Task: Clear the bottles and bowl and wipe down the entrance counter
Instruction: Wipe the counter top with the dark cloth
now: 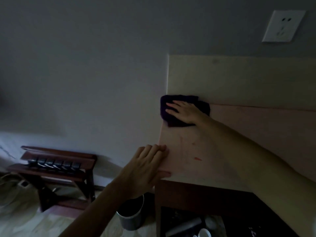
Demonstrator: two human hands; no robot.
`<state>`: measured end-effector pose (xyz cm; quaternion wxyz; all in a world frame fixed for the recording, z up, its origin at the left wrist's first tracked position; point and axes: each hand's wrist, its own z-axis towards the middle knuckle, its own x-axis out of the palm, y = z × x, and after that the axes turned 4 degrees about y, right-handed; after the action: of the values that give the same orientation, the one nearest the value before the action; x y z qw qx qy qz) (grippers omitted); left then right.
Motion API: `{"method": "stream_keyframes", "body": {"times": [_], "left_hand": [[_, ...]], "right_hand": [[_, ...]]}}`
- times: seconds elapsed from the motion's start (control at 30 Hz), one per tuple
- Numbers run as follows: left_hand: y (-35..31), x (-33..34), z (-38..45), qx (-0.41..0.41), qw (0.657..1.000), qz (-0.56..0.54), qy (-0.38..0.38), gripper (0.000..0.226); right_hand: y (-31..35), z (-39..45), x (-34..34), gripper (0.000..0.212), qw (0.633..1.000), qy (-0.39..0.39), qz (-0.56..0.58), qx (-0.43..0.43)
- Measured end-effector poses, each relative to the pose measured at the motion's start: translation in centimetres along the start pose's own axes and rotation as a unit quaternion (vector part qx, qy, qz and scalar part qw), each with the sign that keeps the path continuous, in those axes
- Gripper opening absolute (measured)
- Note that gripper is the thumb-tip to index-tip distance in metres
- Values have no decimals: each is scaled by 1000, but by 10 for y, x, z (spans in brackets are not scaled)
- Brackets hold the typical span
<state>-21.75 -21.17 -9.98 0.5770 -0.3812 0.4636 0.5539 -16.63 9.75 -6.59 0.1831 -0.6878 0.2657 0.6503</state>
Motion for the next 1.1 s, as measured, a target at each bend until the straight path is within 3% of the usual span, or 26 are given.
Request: {"method": "stream_keyframes", "body": {"times": [0.13, 0.27, 0.53, 0.73, 0.97, 1.1], "left_hand": [[1, -8, -5, -47, 999, -1, 17, 73], [12, -34, -25, -116, 991, -53, -36, 80], [-5, -57, -16, -94, 989, -71, -88, 64], [-19, -44, -7, -75, 990, -74, -91, 55], [-41, -16, 14, -51, 995, -74, -41, 50], [-74, -13, 56, -12, 996, -79, -34, 59]], "right_hand": [[26, -36, 5, 73, 1000, 7, 5, 7], [62, -112, 15, 71, 999, 3, 1, -38], [93, -211, 23, 73, 996, 23, 9, -83], [69, -168, 10, 64, 993, 22, 14, -114], [20, -33, -5, 74, 997, 15, 13, -71], [0, 17, -10, 78, 995, 13, 3, -95]]}}
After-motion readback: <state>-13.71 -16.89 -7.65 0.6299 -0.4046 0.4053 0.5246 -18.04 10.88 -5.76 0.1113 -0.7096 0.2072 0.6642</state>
